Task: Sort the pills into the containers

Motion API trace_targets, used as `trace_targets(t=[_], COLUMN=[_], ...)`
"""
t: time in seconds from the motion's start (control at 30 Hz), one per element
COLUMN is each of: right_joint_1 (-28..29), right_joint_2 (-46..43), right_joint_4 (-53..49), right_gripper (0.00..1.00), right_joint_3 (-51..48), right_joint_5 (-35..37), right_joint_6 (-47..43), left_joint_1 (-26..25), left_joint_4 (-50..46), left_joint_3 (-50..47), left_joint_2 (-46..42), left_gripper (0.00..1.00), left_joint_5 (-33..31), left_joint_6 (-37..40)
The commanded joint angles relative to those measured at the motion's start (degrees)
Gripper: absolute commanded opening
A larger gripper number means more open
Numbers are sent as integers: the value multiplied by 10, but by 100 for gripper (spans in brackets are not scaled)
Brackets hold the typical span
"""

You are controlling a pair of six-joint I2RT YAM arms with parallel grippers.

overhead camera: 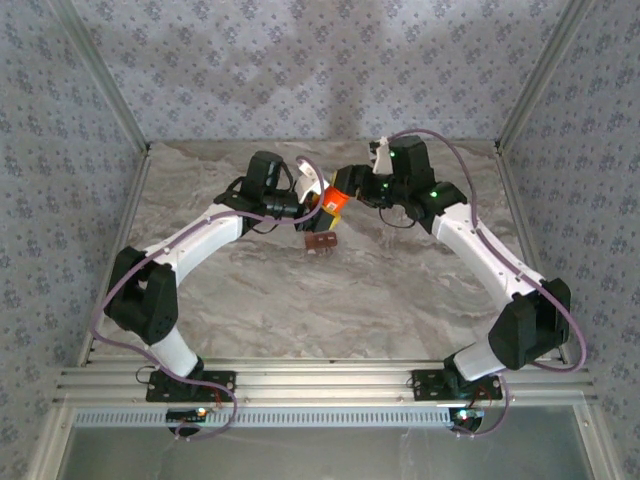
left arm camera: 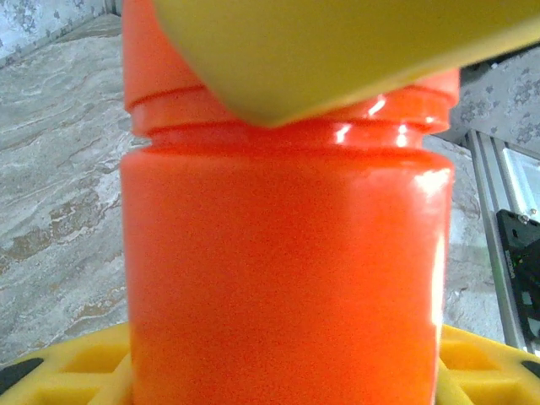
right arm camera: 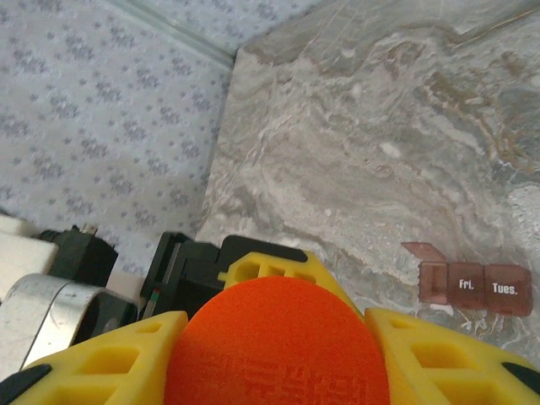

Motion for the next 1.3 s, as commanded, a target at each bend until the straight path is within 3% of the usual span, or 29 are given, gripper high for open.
trace_targets(t=[0.0, 0.13, 0.2, 0.27, 0.33, 0.4, 0.53, 0.63, 0.7, 0.8, 1.1, 1.27], right_joint_1=[-41, -89, -116, -133, -140, -136, -141, -149, -144, -131, -78, -65], right_joint_2=[5, 43, 62, 73, 77, 75, 64, 49, 51, 66, 131, 163], right_joint_4=[1, -51, -77, -63, -30, -23, -28, 3, -34, -121, -199, -258], right_gripper=[41, 43, 43, 46, 54, 71, 82, 84, 83, 83, 85, 85], right_joint_3=[25, 58, 69, 73, 73, 76, 70, 53, 69, 116, 199, 232], right_joint_5=[-126, -294, -340, -353, -351, -340, -305, -253, -210, -178, -197, -180], right_joint_6=[-58, -213, -259, -246, -219, -204, -164, -74, -21, -25, -47, -102], left_joint_1=[3, 7, 11, 13, 13, 13, 14, 15, 17, 18, 20, 20], left_joint_4=[-7, -27, -45, -51, -54, -52, -67, -78, -77, -88, -100, -87], left_joint_3=[17, 11, 14, 18, 20, 22, 34, 44, 47, 57, 51, 35], left_joint_2=[-1, -11, -13, -13, -10, -6, 3, 4, 0, -2, -5, -13], left_gripper=[0, 0, 0, 0, 0, 0, 0, 0, 0, 0, 0, 0], left_joint_5=[12, 10, 10, 8, 7, 6, -5, -25, -38, -57, -71, -74], left_joint_6=[36, 70, 78, 78, 76, 73, 76, 89, 100, 123, 164, 163])
